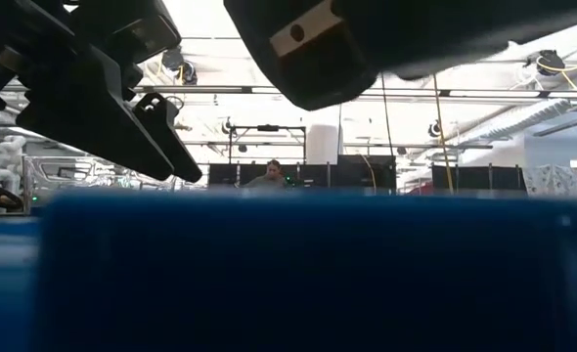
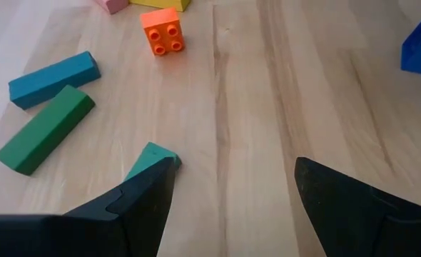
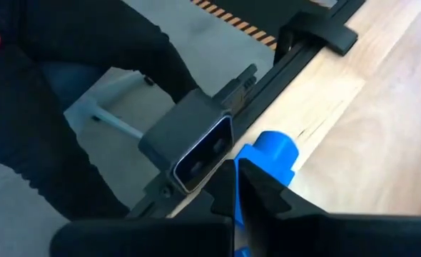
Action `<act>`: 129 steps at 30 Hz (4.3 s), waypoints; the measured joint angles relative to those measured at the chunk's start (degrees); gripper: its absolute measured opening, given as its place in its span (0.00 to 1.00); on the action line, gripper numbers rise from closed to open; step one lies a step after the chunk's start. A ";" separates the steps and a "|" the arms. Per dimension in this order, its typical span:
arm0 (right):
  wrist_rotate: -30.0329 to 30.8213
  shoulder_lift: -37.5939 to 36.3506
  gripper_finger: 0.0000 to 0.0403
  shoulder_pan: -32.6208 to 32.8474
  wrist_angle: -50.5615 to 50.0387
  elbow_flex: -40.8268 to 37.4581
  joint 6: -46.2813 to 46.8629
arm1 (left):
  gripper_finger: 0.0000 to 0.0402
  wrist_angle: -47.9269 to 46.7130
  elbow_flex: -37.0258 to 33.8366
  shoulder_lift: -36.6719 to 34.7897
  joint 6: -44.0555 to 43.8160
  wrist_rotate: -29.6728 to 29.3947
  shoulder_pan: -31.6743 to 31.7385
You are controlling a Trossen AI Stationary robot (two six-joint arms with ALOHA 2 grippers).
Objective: Sort blocks by size
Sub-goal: Put the blue one stud game piece into the top left transparent bin
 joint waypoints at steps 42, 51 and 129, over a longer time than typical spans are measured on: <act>22.77 -4.65 0.59 -8.35 -21.41 0.03 15.84 | 0.72 -2.09 -0.02 -0.02 -6.41 0.05 0.41; 16.71 -2.56 0.69 -11.32 -20.80 0.17 15.95 | 0.72 -0.03 0.00 -0.02 -6.61 0.30 -0.34; 30.02 -8.59 0.32 -28.77 -13.49 -0.90 4.12 | 0.37 -60.52 -0.02 -38.05 -34.87 -27.37 39.86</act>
